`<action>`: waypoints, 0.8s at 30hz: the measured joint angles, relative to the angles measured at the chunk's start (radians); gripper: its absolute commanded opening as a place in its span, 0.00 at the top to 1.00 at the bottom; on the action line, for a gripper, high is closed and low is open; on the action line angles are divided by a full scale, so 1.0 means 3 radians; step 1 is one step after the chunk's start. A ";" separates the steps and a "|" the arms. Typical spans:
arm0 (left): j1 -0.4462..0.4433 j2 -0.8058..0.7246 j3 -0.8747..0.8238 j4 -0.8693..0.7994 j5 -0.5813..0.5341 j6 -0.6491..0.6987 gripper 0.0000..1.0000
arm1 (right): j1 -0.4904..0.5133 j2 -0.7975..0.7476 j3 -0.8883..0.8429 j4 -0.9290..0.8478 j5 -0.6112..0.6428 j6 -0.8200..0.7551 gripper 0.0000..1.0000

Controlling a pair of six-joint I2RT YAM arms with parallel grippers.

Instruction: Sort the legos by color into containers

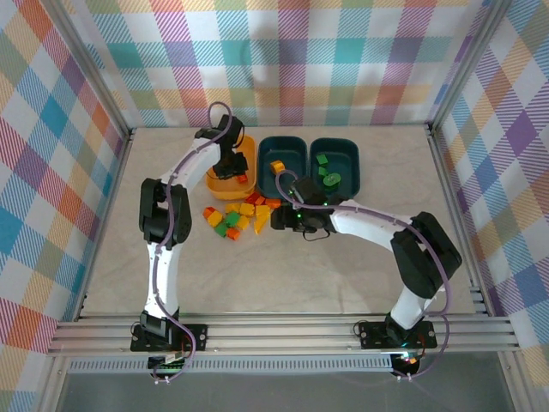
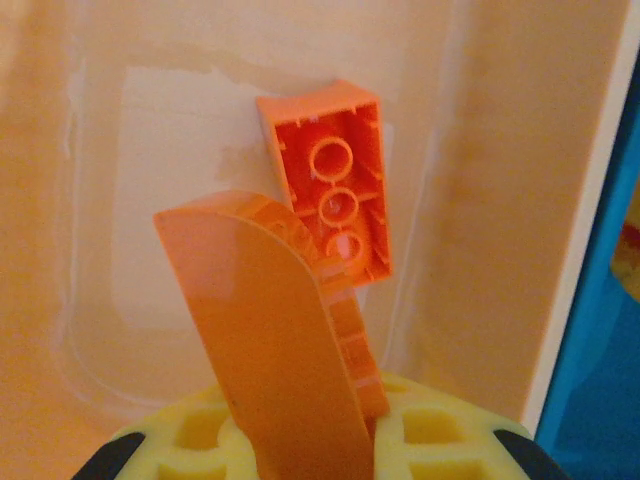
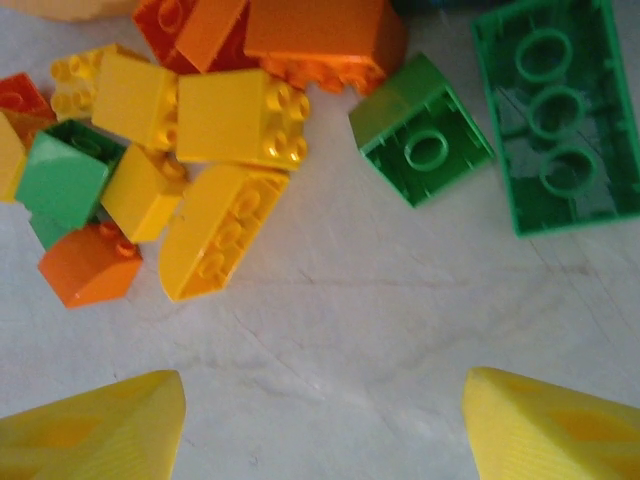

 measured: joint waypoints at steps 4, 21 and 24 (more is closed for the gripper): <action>0.0019 0.0051 0.0071 -0.0032 0.0022 -0.0009 0.45 | 0.0019 0.0224 0.0225 -0.0001 -0.0031 0.0034 0.23; 0.0018 -0.2293 -0.2405 0.0671 0.0099 -0.0483 0.10 | 0.0436 0.0802 0.0994 -0.0291 0.0315 0.0326 0.18; 0.0018 -0.2773 -0.2939 0.0759 0.0100 -0.0595 0.10 | 0.0481 0.0960 0.1151 -0.0409 0.0451 0.0390 0.18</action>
